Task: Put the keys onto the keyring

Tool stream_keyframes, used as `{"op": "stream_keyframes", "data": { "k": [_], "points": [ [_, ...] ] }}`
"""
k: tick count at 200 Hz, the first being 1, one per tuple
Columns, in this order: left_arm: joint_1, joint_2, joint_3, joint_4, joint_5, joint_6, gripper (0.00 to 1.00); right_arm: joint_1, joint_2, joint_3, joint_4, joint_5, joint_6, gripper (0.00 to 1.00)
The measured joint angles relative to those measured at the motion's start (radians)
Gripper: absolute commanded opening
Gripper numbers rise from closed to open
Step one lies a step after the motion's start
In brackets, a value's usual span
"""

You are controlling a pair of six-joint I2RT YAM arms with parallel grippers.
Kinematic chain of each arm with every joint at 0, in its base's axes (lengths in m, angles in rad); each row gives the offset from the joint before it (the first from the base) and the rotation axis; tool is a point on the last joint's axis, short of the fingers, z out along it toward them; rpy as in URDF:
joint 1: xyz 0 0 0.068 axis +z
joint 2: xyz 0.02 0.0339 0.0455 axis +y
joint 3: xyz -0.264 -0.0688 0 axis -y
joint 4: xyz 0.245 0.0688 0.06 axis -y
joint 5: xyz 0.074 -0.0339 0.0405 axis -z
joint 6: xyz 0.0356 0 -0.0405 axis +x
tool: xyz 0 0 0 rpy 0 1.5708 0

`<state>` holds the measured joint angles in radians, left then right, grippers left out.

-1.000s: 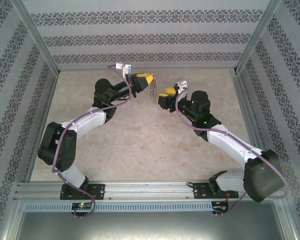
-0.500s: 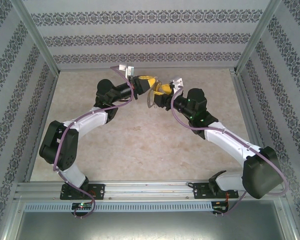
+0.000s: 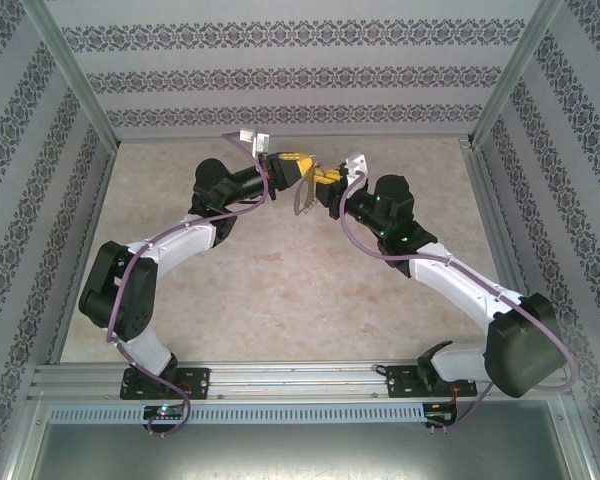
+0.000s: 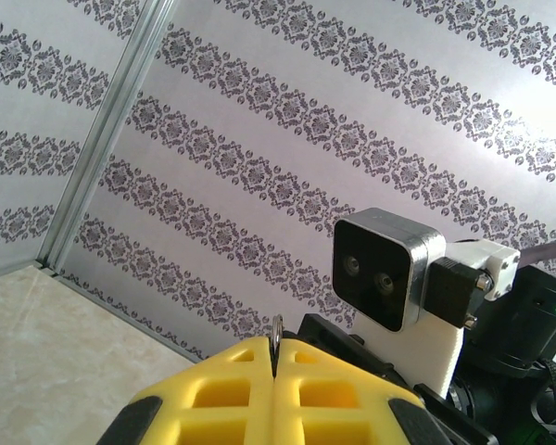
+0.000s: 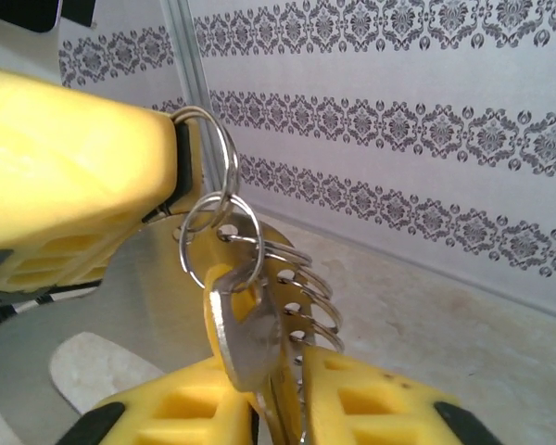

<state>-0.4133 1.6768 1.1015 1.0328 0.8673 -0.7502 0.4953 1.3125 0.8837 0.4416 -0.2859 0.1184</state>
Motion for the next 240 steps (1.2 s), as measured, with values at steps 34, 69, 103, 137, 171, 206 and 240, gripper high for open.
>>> {"op": "stream_keyframes", "data": {
  "k": [34,69,103,137,171,206,240],
  "points": [
    [-0.006,0.001,0.0,0.0,0.0,0.0,0.0,0.0,-0.001,0.008,-0.021,-0.016,-0.019,0.0],
    [-0.006,0.001,0.0,0.0,0.0,0.0,0.0,0.0,-0.001,0.018,-0.047,-0.045,-0.021,0.0],
    [-0.006,0.001,0.0,0.0,0.0,0.0,0.0,0.0,-0.001,0.024,-0.072,-0.086,-0.021,0.0],
    [-0.007,0.001,0.002,0.0,0.0,0.0,0.0,0.0,0.001,0.051,-0.11,-0.132,-0.022,0.0],
    [-0.006,0.001,0.006,0.0,0.0,0.001,0.0,0.0,0.024,0.081,-0.141,-0.156,-0.023,0.0],
    [-0.006,0.002,0.01,-0.002,0.0,0.001,0.0,0.0,0.04,0.088,-0.147,-0.163,-0.027,0.0],
    [-0.006,0.002,0.01,-0.004,0.0,0.001,0.0,-0.003,0.045,0.088,-0.145,-0.165,-0.028,0.0]
  ]
}}
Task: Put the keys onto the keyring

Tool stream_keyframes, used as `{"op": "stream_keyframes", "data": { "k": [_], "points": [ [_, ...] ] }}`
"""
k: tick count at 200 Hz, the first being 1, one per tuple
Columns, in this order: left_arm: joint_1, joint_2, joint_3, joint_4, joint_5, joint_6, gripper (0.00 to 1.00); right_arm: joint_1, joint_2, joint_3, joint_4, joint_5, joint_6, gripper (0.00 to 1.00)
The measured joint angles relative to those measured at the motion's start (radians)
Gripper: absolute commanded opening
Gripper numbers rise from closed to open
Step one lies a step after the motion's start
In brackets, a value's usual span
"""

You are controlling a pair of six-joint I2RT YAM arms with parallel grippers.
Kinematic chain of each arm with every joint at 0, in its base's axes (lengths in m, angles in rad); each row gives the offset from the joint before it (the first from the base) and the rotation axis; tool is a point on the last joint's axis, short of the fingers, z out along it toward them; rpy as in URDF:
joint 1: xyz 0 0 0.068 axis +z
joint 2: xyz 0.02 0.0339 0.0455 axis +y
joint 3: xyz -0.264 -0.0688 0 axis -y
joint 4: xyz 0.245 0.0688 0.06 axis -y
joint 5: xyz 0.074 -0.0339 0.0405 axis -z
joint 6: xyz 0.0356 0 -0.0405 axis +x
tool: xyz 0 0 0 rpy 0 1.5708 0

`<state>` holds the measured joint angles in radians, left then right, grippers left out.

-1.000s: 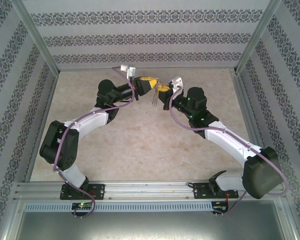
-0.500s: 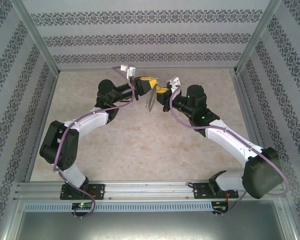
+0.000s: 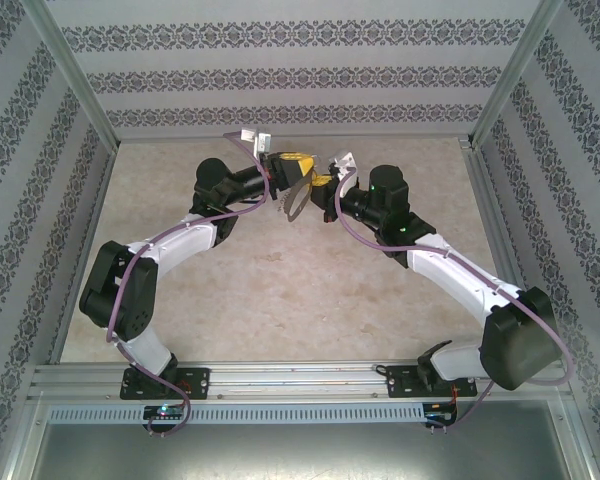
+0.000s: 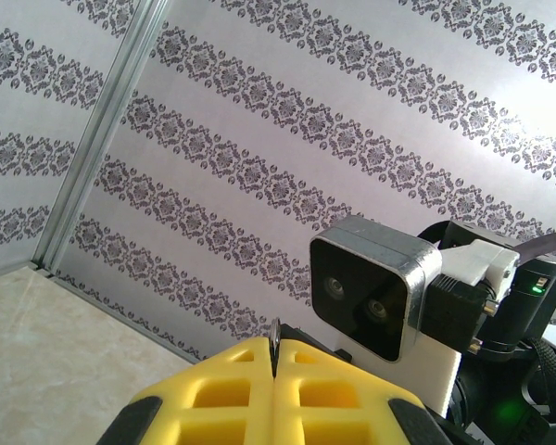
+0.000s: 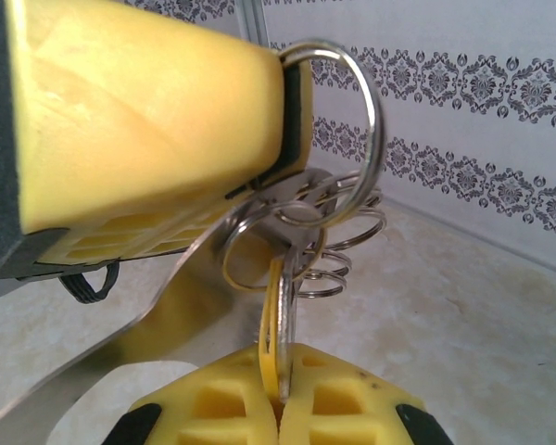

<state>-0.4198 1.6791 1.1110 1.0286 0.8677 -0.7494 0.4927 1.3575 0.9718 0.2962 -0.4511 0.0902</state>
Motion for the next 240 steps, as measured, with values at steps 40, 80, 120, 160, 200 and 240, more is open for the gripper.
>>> {"op": "stream_keyframes", "data": {
  "k": [40,80,120,160,200,240],
  "points": [
    [0.0,0.0,0.0,-0.003,0.0,0.0,0.0,0.0,0.0,0.0,0.0,0.0,0.0,0.0],
    [0.0,0.001,0.0,-0.003,0.0,0.0,0.0,0.0,0.0,0.0,0.0,0.0,0.0,0.0],
    [-0.001,0.002,0.0,-0.003,0.0,0.0,0.0,-0.002,-0.003,-0.001,-0.002,0.0,0.01,0.41],
    [-0.007,0.002,0.0,-0.003,0.0,0.0,0.0,-0.058,-0.058,-0.052,0.0,-0.008,0.024,0.48],
    [-0.007,0.004,0.0,-0.002,0.0,0.0,0.0,-0.152,-0.15,-0.124,0.014,-0.027,0.074,0.49],
    [-0.007,0.006,0.0,-0.002,0.0,0.0,0.0,-0.177,-0.185,-0.137,0.064,-0.037,0.14,0.49]
  ]
}}
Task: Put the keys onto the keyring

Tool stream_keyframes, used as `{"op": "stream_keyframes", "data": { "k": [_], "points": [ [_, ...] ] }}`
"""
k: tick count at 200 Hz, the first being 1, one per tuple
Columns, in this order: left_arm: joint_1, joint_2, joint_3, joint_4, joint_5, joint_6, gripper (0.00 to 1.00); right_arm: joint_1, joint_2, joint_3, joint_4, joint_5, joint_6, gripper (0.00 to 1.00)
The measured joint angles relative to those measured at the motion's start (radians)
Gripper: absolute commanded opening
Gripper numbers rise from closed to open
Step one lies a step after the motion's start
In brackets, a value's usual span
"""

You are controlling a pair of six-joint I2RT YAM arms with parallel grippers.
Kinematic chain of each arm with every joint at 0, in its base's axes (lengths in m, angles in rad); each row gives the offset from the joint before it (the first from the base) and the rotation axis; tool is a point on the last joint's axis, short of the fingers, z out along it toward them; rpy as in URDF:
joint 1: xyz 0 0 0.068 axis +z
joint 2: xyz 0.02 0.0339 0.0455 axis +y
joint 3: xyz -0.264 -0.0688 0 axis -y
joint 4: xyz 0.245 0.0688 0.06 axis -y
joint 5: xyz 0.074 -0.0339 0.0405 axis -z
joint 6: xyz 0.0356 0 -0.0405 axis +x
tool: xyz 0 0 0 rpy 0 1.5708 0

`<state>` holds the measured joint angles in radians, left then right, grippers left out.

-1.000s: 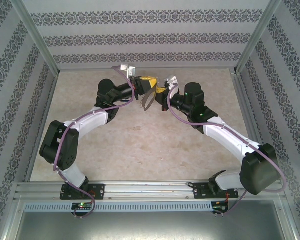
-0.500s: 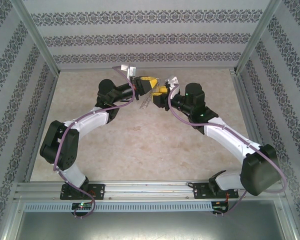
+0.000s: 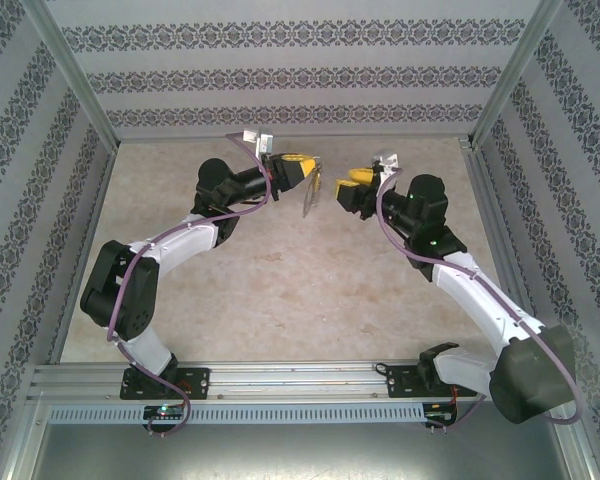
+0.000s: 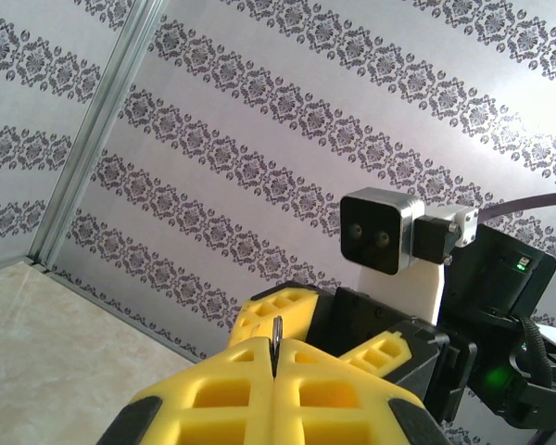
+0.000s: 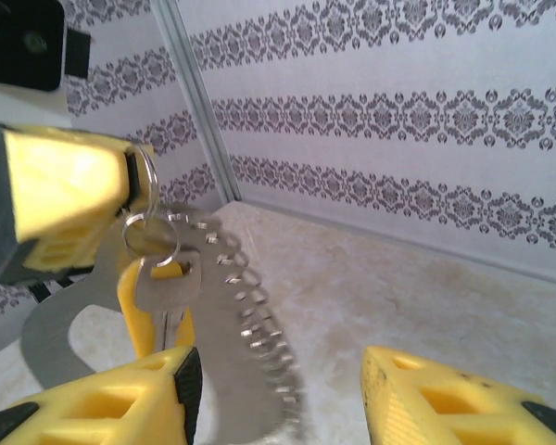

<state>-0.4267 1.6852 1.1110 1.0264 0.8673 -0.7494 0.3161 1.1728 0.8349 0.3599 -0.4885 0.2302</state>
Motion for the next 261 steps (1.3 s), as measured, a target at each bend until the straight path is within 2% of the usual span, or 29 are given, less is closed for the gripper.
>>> {"op": "stream_keyframes", "data": {
  "k": [152,261],
  "points": [
    [0.0,0.0,0.0,0.0,0.0,0.0,0.0,-0.006,0.134,0.055,0.292,-0.082,0.372,0.48],
    [0.0,0.0,0.0,0.0,0.0,0.0,0.0,0.001,0.218,0.082,0.424,-0.169,0.48,0.44]
  ]
}}
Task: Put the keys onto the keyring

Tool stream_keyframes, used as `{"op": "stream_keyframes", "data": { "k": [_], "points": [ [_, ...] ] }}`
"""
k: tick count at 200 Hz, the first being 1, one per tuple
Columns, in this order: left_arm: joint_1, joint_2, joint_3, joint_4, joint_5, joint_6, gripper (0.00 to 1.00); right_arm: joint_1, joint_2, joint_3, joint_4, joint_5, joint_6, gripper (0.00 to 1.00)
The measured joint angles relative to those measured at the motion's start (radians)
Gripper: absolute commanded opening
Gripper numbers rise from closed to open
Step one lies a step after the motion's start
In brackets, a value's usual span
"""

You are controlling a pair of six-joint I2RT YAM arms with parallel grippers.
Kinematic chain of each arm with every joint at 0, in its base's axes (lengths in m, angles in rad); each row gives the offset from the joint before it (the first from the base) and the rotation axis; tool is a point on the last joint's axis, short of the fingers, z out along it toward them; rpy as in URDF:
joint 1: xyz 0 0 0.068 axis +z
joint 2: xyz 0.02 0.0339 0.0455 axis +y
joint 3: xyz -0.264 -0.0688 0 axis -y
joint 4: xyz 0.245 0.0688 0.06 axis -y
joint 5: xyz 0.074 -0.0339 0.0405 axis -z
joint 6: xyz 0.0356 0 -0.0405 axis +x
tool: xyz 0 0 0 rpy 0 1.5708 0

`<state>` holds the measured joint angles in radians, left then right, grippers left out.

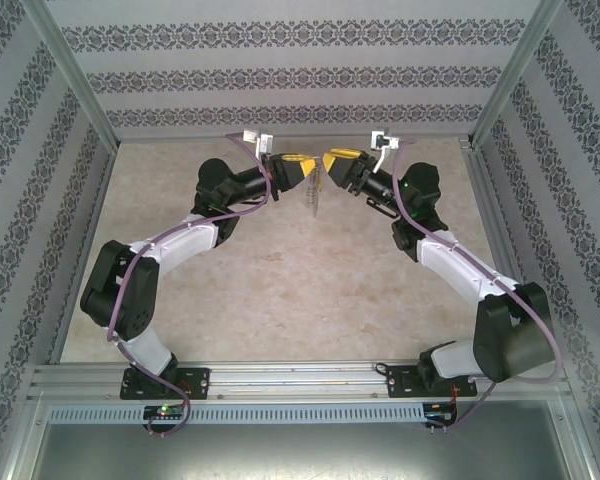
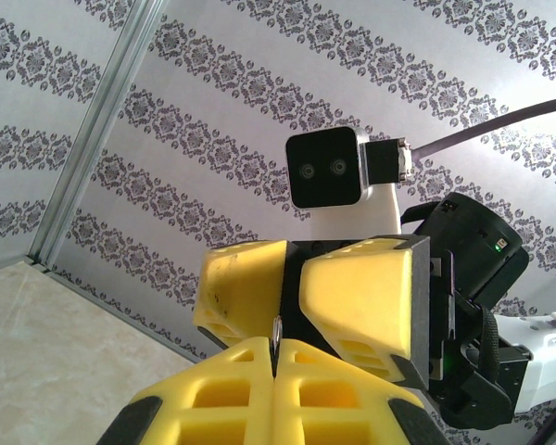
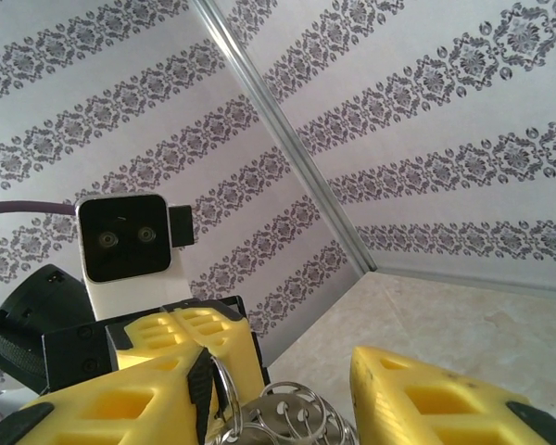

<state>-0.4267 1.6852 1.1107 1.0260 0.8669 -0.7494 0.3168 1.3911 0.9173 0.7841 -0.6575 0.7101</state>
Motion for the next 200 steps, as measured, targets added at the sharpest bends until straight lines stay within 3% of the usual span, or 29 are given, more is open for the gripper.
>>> {"op": "stream_keyframes", "data": {
  "k": [85,146,200],
  "points": [
    [0.0,0.0,0.0,0.0,0.0,0.0,0.0,0.015,0.02,0.004,0.017,-0.026,0.003,0.39],
    [0.0,0.004,0.0,0.0,0.0,0.0,0.0,0.015,0.02,0.004,0.021,-0.046,0.004,0.31],
    [-0.004,0.004,0.0,0.0,0.0,0.0,0.0,0.022,0.024,0.004,0.023,-0.069,0.01,0.18]
  ]
}}
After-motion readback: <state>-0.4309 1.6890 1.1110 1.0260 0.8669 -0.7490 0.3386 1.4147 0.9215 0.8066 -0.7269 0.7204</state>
